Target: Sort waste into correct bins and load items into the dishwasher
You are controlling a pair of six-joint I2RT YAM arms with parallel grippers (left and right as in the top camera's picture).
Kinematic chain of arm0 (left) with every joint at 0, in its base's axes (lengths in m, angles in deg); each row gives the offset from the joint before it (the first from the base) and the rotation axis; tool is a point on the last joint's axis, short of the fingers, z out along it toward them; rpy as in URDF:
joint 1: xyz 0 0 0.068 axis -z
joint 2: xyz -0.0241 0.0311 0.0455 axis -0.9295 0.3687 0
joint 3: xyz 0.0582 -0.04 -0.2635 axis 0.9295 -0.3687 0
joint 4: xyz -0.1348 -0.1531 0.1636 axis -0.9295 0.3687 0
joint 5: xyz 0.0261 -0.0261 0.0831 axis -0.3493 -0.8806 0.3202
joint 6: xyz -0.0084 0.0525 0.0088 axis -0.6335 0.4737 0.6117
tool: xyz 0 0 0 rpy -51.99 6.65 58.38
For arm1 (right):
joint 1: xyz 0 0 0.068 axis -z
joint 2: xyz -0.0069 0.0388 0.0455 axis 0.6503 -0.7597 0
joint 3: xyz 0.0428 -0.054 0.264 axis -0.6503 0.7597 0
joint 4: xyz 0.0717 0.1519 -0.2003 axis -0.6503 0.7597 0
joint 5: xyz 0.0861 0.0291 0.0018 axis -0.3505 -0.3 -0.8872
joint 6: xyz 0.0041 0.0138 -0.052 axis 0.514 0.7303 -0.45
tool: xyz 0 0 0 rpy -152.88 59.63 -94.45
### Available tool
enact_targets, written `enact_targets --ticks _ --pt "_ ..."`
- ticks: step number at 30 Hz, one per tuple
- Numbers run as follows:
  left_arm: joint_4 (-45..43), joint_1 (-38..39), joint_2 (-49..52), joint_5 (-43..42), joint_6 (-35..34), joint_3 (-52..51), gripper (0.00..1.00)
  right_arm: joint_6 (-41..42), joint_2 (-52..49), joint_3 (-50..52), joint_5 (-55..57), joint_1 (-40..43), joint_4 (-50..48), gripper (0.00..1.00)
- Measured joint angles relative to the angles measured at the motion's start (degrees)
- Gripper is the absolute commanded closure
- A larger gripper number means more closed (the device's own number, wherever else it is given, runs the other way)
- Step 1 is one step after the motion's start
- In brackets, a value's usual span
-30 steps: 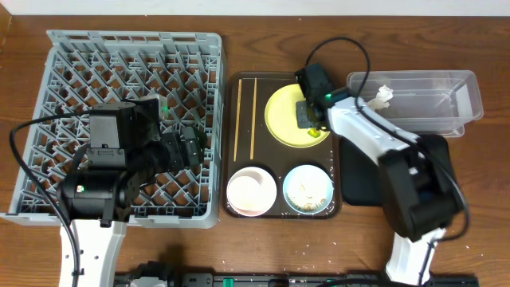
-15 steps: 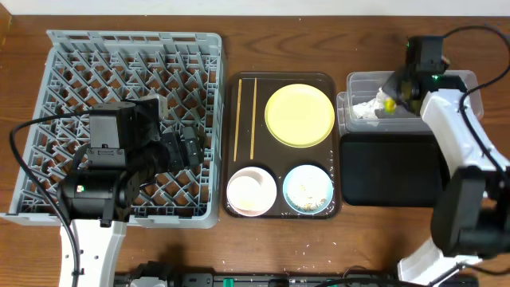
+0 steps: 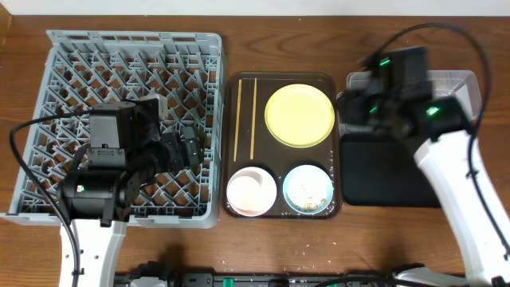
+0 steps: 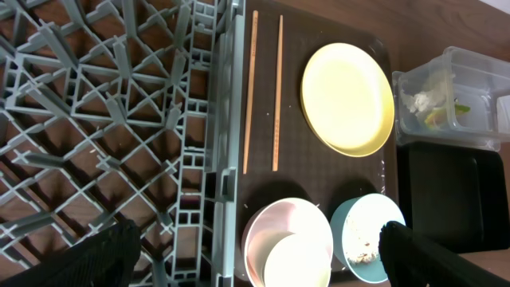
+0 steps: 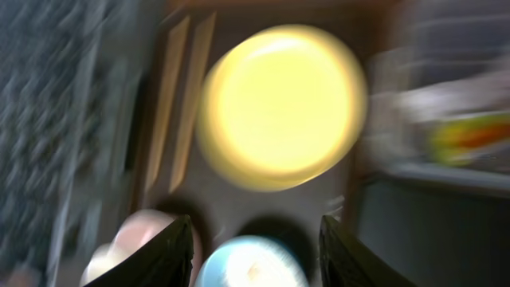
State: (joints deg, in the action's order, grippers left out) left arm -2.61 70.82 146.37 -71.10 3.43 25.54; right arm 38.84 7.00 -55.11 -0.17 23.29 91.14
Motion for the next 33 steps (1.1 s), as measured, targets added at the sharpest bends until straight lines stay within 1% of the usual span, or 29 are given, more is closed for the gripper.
enact_targets --ticks 4,7,8,10,14,15,16,17,18,23,26,29,31,33 --pt "-0.02 0.00 0.02 0.00 0.00 0.00 0.04 -2.38 -1.22 0.74 -0.57 -11.41 1.46 0.46" --pt "0.00 0.00 0.02 0.00 0.00 0.00 0.04 -3.74 -3.50 2.60 -0.59 -19.34 0.04 0.46" --pt "0.00 0.00 0.02 0.00 0.00 0.00 0.04 -4.09 -4.96 3.61 -0.44 -22.56 -1.95 0.46" --pt "0.20 0.00 0.00 0.00 0.00 0.00 0.04 -4.13 -7.32 5.01 -0.44 -25.75 -4.59 0.49" --pt "2.75 0.00 0.02 -0.02 -0.02 0.02 0.04 -3.13 -13.35 7.39 0.07 -28.74 -8.44 0.55" --pt "2.64 0.00 0.00 -0.02 -0.02 0.02 0.04 -2.84 -15.15 7.67 0.11 -29.05 -8.74 0.62" --pt "2.60 0.00 0.00 0.00 -0.02 0.02 0.04 -2.69 -16.65 7.89 0.07 -29.24 -9.11 0.76" --pt "2.58 0.00 0.00 -0.02 0.00 0.02 0.04 -2.45 -19.10 8.13 -0.02 -29.46 -9.75 0.95" --pt "2.58 0.00 0.00 0.00 -0.02 0.02 0.04 -2.10 -20.20 8.20 -0.20 -29.49 -9.94 0.99" --pt "1.27 0.00 0.00 -0.02 -1.46 0.02 0.04 -1.53 -21.11 8.41 -1.25 -29.00 -9.64 0.99" --pt "-2.58 -0.02 0.00 -3.63 -3.04 0.02 0.04 -2.99 -18.45 8.41 -5.03 -26.47 -7.39 0.99" --pt "-6.69 0.00 0.02 -10.69 -3.72 0.02 0.04 -4.66 -9.92 8.39 -9.49 -19.52 -6.40 0.99" --pt "-10.69 0.00 0.02 -17.35 -4.72 0.02 0.04 -5.40 -3.02 8.07 -13.16 -12.59 -7.10 0.99" --pt "-15.56 0.00 0.04 -24.20 -6.36 0.02 0.04 -6.51 2.40 7.78 -18.86 -4.87 -10.36 0.99"
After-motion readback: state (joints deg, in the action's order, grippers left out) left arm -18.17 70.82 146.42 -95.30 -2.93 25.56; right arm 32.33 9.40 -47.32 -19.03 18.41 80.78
